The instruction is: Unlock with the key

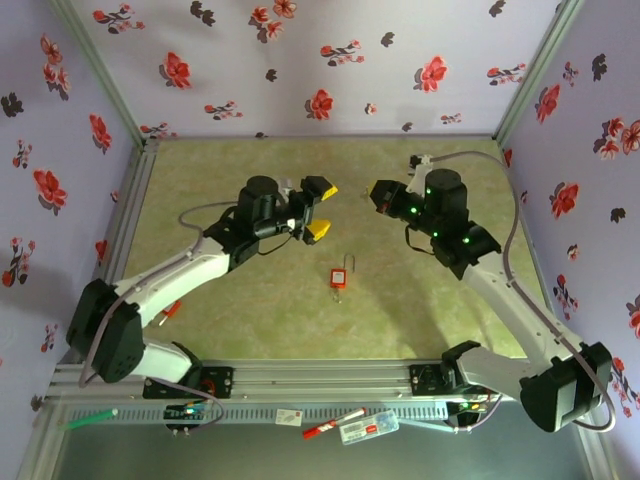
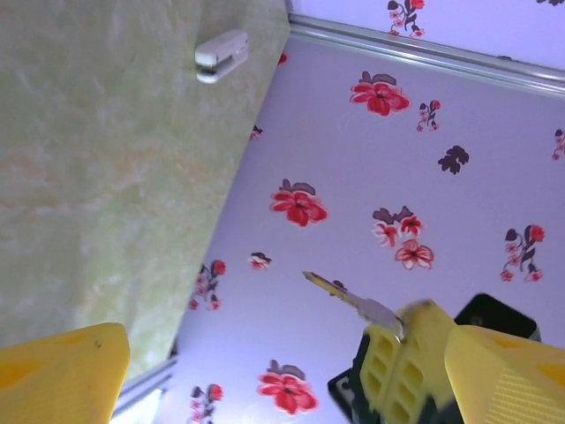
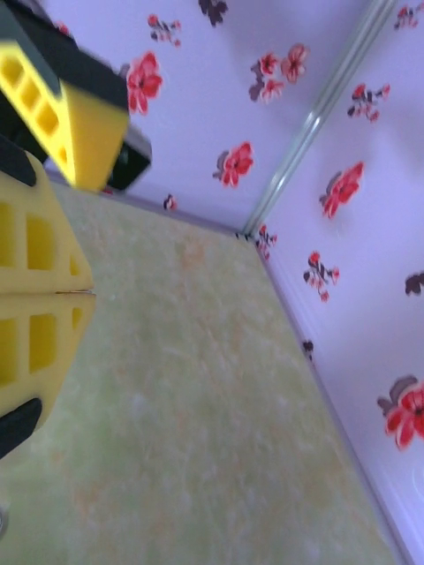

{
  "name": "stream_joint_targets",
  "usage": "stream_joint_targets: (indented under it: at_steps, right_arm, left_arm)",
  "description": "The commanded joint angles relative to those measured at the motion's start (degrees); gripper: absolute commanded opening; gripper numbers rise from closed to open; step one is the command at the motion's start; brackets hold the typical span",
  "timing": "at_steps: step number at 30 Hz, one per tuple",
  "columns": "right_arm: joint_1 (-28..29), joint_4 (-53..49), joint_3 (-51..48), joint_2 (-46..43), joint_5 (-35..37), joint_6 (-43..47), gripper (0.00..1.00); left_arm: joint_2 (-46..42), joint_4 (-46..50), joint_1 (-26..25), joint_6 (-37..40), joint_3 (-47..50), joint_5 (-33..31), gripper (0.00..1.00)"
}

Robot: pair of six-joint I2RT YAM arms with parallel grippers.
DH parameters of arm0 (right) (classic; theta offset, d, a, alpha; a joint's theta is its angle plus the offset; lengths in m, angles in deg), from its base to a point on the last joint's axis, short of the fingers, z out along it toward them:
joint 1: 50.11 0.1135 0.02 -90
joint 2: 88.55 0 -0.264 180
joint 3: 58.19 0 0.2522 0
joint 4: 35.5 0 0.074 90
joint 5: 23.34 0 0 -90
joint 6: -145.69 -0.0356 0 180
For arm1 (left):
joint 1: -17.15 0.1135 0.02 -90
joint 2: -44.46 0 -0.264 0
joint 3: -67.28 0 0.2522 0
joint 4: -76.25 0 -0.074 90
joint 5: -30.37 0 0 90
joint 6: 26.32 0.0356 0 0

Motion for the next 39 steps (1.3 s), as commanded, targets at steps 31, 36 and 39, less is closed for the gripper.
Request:
stream_joint_targets:
  at_steps: [31,36,39]
  right_arm:
    - [6.3,17.3,-6.9,-0.9,-1.2,-6.7,0.0]
    - [6.3,17.4,-7.9,-1.6,-0.5,-7.3,0.0]
    - [6.3,17.5,-7.9,-2.0,0.0,-7.7,0.0]
  left_arm:
    - [9.1,-20.2,-2.4,-23.1,-4.3,-4.1,0.49]
    - [8.8,-19.8,-2.2,-22.5,-4.2,-3.9,0.35]
    - [8.1,-18.9,-1.9,-21.7,-3.6,-3.8,0.29]
